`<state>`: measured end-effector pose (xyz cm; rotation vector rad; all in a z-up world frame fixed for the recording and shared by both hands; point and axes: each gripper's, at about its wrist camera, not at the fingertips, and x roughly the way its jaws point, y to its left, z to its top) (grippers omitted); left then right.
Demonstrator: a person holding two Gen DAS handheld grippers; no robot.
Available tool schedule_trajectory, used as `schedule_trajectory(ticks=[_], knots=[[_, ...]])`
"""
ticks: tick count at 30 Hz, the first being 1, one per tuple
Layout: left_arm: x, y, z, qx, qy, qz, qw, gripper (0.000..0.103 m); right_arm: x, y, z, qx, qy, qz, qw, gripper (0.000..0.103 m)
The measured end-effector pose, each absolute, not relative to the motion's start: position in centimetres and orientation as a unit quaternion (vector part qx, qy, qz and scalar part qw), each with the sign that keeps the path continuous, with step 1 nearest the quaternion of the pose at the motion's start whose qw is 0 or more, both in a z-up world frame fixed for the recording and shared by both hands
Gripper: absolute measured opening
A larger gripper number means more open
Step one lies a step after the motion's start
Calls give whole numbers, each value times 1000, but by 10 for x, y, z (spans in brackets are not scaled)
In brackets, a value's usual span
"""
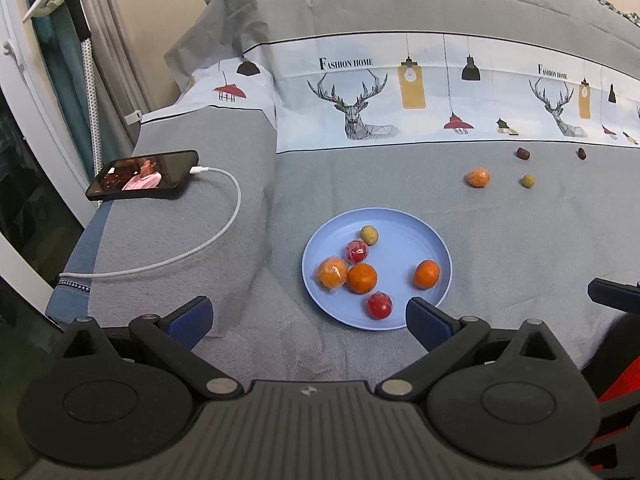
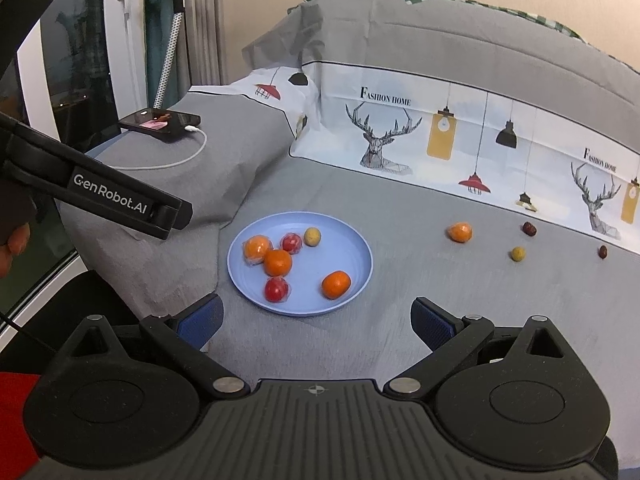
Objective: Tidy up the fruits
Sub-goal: 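Lift both tools away from the plate and hold them still, then grasp a red date with the left tool while the right tool grasps another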
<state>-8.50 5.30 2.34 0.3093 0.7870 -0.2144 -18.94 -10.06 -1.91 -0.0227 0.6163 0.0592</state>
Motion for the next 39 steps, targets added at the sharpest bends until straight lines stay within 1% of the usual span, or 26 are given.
schedule_trajectory(ticks=[11,18,22,27,32,35,39], knots=[[-59,29,14,155,410,-109,892,103,-174,-130,-35,28,313,-2,949,100],[-23,-27,10,168,422,-136,881,103,-163,-197,-50,61,307,-84,946,100],[11,-82,7,154,420,-170,878,103,-152,-261,-57,77,293,-157,940,100],[65,-182,-11,140,426,-230,864,103,-124,-360,-67,97,259,-241,930,101],[124,-291,-53,148,440,-280,840,103,-70,-459,-82,82,225,-306,921,102],[156,-348,-85,155,441,-301,831,103,-31,-517,-107,97,230,-315,916,102],[187,-406,-122,167,432,-318,827,103,17,-582,-143,143,258,-322,900,102]])
